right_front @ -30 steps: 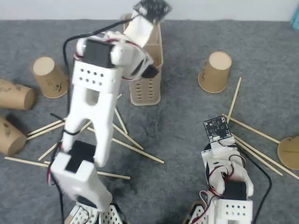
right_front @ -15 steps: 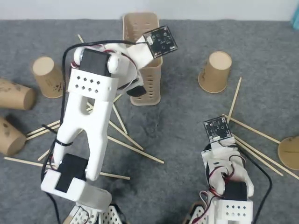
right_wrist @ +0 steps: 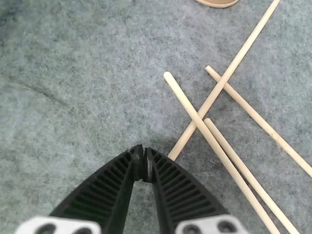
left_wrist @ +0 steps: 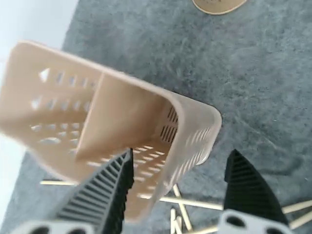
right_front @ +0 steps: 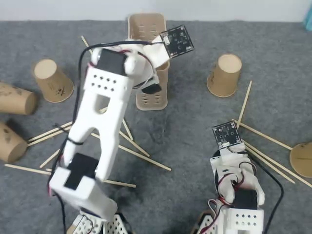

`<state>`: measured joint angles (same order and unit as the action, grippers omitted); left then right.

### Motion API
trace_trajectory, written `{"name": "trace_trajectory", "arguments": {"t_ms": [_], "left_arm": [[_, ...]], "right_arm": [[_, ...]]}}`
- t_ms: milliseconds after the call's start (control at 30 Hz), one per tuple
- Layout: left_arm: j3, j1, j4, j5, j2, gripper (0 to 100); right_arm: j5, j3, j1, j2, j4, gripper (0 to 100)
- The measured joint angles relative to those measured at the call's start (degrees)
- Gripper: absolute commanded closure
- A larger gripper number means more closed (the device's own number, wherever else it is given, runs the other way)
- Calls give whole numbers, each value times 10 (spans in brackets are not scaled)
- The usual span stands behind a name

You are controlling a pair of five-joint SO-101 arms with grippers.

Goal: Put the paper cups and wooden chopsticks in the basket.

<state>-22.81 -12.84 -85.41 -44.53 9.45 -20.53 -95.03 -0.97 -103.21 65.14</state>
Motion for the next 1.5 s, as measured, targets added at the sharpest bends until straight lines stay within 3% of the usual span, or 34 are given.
{"name": "trace_trajectory", "arguments": {"t_ms": [167, 367, 433, 533, 667, 867, 1033, 1267, 1500], "left_arm": [[1, -3, 13, 0, 34, 736], [1, -8, 19, 0, 43, 982], [1, -27, 8, 8, 43, 985], [1, -71, -14, 74, 43, 987], [-13, -104, -33, 223, 47, 987], [-67, -118, -41, 448, 49, 987], [-129, -93, -29, 564, 49, 987], [-158, -82, 20, 635, 49, 985], [-92, -106, 129, 644, 50, 984]], "right_arm": [[0, 0, 0, 0, 0, 989], [0, 0, 0, 0, 0, 991], [0, 0, 0, 0, 0, 991], [0, 0, 0, 0, 0, 991], [0, 0, 0, 0, 0, 991], [0, 0, 0, 0, 0, 991], [0, 0, 0, 0, 0, 991], [0, -2, 0, 0, 0, 990], [0, -2, 0, 0, 0, 990]]}}
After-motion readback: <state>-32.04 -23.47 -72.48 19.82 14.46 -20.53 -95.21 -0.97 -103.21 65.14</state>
